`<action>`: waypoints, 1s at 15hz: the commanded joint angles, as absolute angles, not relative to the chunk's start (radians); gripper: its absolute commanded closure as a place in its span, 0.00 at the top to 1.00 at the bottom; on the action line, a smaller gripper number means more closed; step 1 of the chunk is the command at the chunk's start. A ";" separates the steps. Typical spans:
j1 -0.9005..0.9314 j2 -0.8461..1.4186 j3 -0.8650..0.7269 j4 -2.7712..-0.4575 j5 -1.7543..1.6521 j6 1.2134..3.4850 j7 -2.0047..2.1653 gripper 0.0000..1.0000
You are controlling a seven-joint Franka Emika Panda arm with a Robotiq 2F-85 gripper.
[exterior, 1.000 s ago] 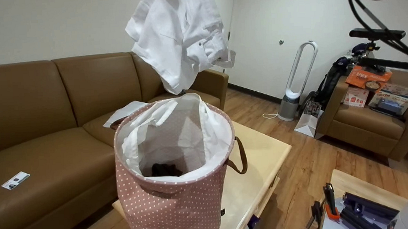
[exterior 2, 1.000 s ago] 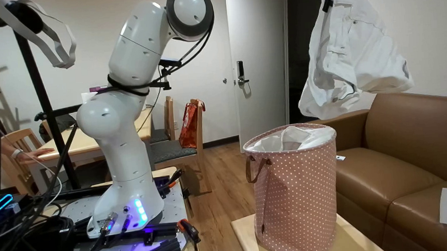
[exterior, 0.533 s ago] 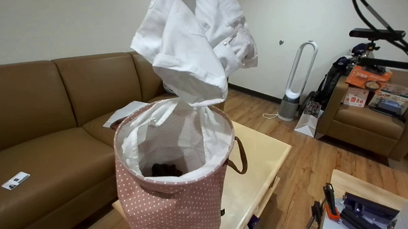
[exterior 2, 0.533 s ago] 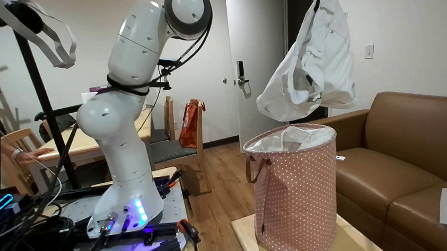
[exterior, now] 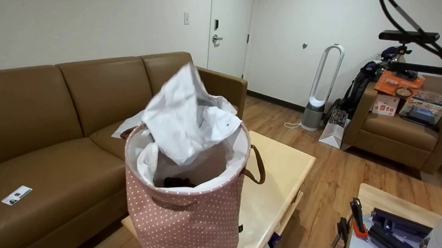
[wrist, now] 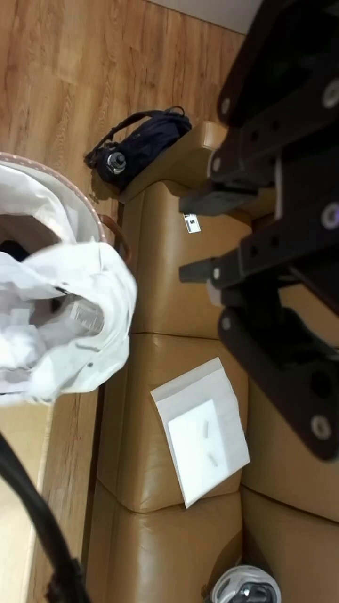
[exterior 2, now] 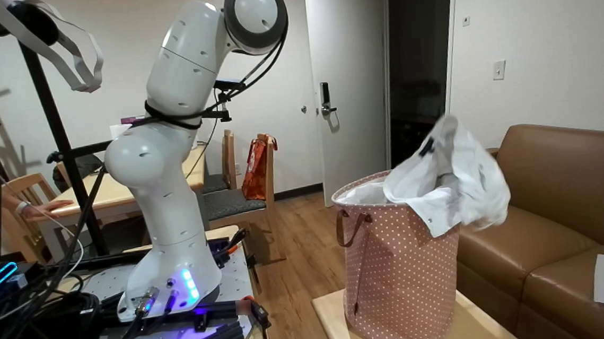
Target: Pick up the white shorts and put them in the bag
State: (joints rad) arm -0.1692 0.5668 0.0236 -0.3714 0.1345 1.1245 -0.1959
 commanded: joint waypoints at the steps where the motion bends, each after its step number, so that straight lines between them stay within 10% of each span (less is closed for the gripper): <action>1: -0.137 0.553 0.038 -0.385 0.117 1.043 -0.227 0.62; 7: -0.138 0.558 0.028 -0.376 0.113 0.947 -0.214 0.99; 15: -0.147 0.583 0.052 -0.375 0.143 0.878 -0.276 1.00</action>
